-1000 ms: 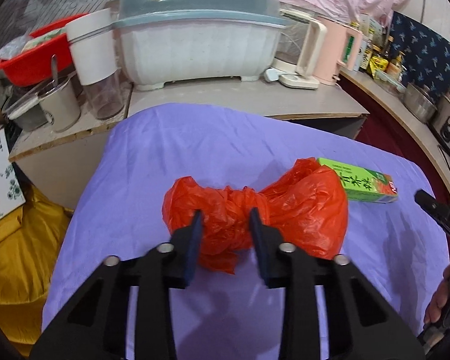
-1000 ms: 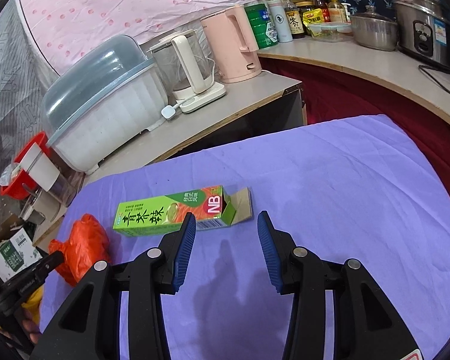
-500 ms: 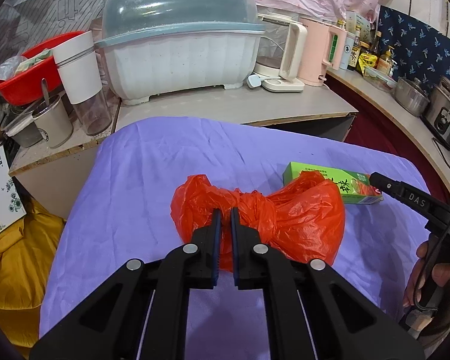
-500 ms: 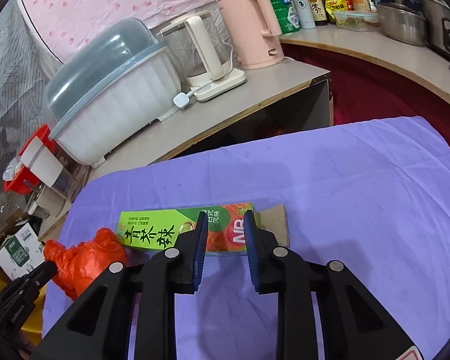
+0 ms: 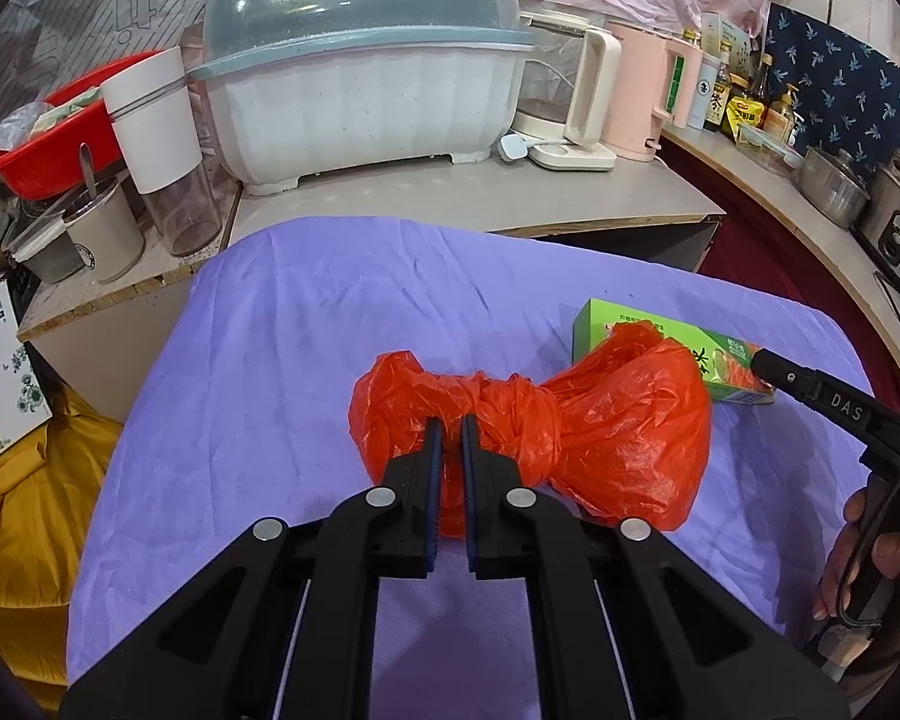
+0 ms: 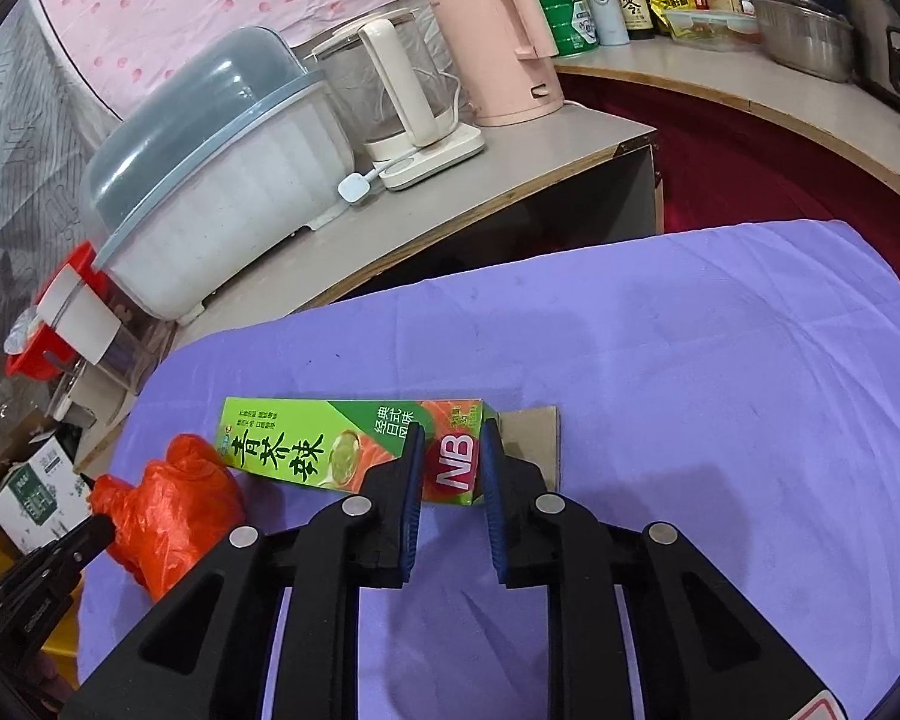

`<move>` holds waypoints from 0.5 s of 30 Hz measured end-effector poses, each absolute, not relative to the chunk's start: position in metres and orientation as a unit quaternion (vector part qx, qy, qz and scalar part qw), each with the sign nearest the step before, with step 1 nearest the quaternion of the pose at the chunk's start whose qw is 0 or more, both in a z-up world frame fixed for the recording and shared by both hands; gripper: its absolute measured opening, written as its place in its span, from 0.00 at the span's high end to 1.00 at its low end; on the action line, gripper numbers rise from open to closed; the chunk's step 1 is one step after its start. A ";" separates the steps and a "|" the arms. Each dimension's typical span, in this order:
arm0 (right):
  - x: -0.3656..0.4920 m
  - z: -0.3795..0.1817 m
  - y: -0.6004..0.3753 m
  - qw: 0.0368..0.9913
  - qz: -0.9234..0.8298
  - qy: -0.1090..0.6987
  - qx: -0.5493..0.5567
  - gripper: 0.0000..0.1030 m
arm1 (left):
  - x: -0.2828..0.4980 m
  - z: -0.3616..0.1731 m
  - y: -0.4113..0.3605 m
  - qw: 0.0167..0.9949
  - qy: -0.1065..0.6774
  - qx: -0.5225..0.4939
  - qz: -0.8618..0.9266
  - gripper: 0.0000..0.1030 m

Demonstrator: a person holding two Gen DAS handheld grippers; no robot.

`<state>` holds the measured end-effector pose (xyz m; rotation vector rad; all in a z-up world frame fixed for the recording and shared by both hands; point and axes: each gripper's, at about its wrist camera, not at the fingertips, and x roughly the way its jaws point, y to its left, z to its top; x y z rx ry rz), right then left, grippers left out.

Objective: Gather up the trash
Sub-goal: 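Grasp the green juice carton by its open flap with the right tool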

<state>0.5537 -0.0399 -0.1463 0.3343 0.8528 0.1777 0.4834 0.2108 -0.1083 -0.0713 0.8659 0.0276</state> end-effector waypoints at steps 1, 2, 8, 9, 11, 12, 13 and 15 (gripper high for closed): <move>0.552 -0.146 -0.039 0.893 0.089 0.412 0.157 0.82 | 0.484 -0.109 0.210 0.906 0.421 -0.035 0.013 0.94; 0.551 -0.146 -0.039 0.892 0.092 0.415 0.154 0.83 | 0.484 -0.110 0.210 0.906 0.422 -0.034 0.014 0.94; 0.527 -0.155 -0.036 0.877 0.109 0.447 0.135 0.89 | 0.478 -0.108 0.204 0.906 0.423 -0.032 0.011 0.94; 0.522 -0.159 -0.033 0.875 0.112 0.453 0.129 0.92 | 0.477 -0.108 0.203 0.905 0.424 -0.033 0.009 0.94; 0.512 -0.162 -0.029 0.874 0.115 0.456 0.119 0.92 | 0.473 -0.108 0.200 0.905 0.424 -0.032 0.008 0.94; 0.506 -0.162 -0.029 0.874 0.117 0.457 0.119 0.92 | 0.470 -0.108 0.197 0.905 0.424 -0.029 0.009 0.94; 0.503 -0.161 -0.029 0.874 0.118 0.456 0.120 0.92 | 0.467 -0.108 0.195 0.906 0.423 -0.026 0.010 0.94; 0.496 -0.156 -0.031 0.877 0.116 0.450 0.123 0.92 | 0.462 -0.107 0.192 0.905 0.424 -0.024 0.008 0.94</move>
